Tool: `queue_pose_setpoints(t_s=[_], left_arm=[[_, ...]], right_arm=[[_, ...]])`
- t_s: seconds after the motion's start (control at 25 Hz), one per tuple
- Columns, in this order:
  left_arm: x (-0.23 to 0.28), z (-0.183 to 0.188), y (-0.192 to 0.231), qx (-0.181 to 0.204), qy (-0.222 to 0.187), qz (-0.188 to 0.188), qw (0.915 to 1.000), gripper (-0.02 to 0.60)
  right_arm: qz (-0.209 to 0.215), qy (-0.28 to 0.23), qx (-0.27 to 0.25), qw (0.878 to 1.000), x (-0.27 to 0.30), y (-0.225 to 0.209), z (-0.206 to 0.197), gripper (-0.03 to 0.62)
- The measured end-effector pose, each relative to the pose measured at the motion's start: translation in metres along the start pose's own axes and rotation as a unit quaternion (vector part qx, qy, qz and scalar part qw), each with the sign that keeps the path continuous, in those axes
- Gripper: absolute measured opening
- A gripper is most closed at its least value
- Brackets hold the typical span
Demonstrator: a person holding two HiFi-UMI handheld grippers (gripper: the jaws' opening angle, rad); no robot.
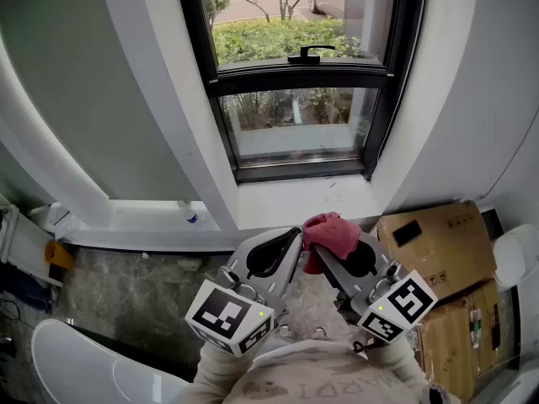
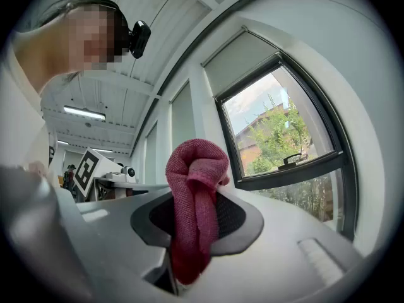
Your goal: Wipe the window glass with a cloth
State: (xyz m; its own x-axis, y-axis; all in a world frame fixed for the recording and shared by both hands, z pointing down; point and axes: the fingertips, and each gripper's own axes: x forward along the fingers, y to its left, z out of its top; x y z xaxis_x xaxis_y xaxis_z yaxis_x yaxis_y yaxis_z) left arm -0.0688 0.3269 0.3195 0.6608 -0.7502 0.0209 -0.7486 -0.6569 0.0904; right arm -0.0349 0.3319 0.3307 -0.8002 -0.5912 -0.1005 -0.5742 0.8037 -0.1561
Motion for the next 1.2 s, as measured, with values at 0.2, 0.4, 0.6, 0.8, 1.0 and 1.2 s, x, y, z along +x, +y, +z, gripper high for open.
queue_pose_setpoints(t_s=[0.2,0.4,0.6,0.8,1.0,1.2], left_arm=[[-0.006,0.004,0.006,0.004,-0.008,0.002,1.0000,0.000],[-0.006,0.006,0.012,0.006,-0.011,0.004,0.9999,0.000],[-0.011,0.005,0.024,0.007,-0.011,0.005,0.9999,0.000],[-0.018,0.006,0.045,0.017,-0.016,0.001,0.9997,0.000],[-0.014,0.002,0.065,0.002,-0.025,-0.008,0.9997,0.000],[0.019,0.006,0.080,-0.004,-0.039,-0.012,0.9992,0.000]], right_arm=[[0.004,-0.005,-0.003,1.000,0.006,0.008,0.000,0.121],[0.005,-0.007,-0.001,1.000,0.012,0.009,0.001,0.121],[0.006,-0.007,-0.003,1.000,0.025,0.012,-0.003,0.121],[-0.013,-0.010,-0.002,1.000,0.043,0.012,-0.005,0.123],[-0.051,0.002,-0.012,0.999,0.051,0.002,-0.013,0.123],[-0.067,-0.010,-0.018,0.998,0.053,-0.031,-0.003,0.123]])
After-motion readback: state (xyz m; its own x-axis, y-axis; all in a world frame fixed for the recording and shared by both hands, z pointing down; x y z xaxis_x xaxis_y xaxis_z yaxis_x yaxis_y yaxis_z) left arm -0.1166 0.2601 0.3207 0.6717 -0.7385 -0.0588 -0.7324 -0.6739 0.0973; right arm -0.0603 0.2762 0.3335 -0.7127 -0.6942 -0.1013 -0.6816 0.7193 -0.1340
